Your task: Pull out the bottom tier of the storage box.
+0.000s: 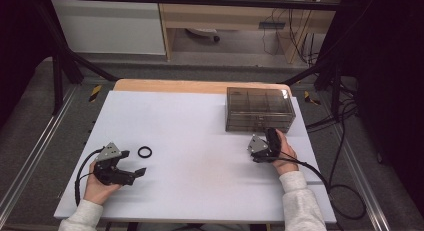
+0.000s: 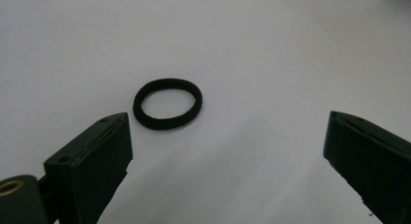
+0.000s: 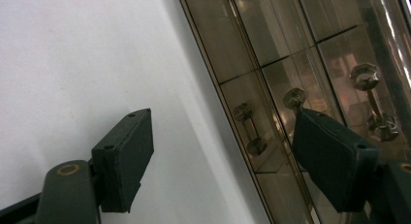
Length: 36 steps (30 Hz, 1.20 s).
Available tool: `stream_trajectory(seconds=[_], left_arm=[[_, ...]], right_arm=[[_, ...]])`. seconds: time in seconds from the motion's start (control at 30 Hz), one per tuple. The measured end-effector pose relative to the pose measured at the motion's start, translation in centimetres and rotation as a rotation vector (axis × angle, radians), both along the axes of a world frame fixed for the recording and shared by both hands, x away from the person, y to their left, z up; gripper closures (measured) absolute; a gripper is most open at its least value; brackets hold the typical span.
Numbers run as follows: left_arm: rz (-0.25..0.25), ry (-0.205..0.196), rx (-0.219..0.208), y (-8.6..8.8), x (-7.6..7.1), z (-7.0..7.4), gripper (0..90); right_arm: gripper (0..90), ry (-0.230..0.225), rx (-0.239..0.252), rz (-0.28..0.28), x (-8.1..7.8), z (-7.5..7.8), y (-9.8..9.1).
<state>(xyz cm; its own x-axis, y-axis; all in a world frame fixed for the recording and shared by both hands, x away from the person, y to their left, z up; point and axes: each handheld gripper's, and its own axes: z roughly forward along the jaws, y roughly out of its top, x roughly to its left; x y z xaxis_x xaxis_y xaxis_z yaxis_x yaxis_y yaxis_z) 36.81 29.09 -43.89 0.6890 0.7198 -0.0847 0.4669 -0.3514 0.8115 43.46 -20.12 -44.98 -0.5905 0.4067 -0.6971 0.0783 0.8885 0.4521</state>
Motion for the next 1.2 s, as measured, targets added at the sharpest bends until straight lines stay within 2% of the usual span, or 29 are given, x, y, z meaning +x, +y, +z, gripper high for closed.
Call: stream_trajectory(seconds=[0.17, 0.33, 0.53, 0.7, 0.83, 1.2], left_arm=[[0.002, -0.001, 0.0, 0.0, 0.0, 0.0, 3.6], [0.0, -0.001, 0.005, -0.1, 0.0, 0.0, 3.6], [0.0, 0.001, 0.007, -0.1, 0.1, -0.1, 3.6], [0.0, 0.001, 0.007, -0.1, 0.0, -0.1, 3.6], [0.001, 0.001, 0.008, -0.1, 0.1, -0.1, 3.7], [-0.001, -0.002, 0.013, -0.3, 0.0, -0.1, 3.8]], right_arm=[[27.1, -0.032, -0.022, -0.001, 0.1, -0.3, 0.1], [32.0, -0.083, -0.067, 0.008, 0.3, -0.7, 0.4], [36.1, -0.096, -0.086, 0.017, 0.3, -1.0, 0.5], [40.8, -0.127, -0.107, 0.024, 0.4, -1.4, 0.6], [44.6, -0.161, -0.156, 0.028, 0.3, -1.8, 0.8], [51.1, -0.204, -0.182, 0.017, 0.3, -2.4, 1.1]])
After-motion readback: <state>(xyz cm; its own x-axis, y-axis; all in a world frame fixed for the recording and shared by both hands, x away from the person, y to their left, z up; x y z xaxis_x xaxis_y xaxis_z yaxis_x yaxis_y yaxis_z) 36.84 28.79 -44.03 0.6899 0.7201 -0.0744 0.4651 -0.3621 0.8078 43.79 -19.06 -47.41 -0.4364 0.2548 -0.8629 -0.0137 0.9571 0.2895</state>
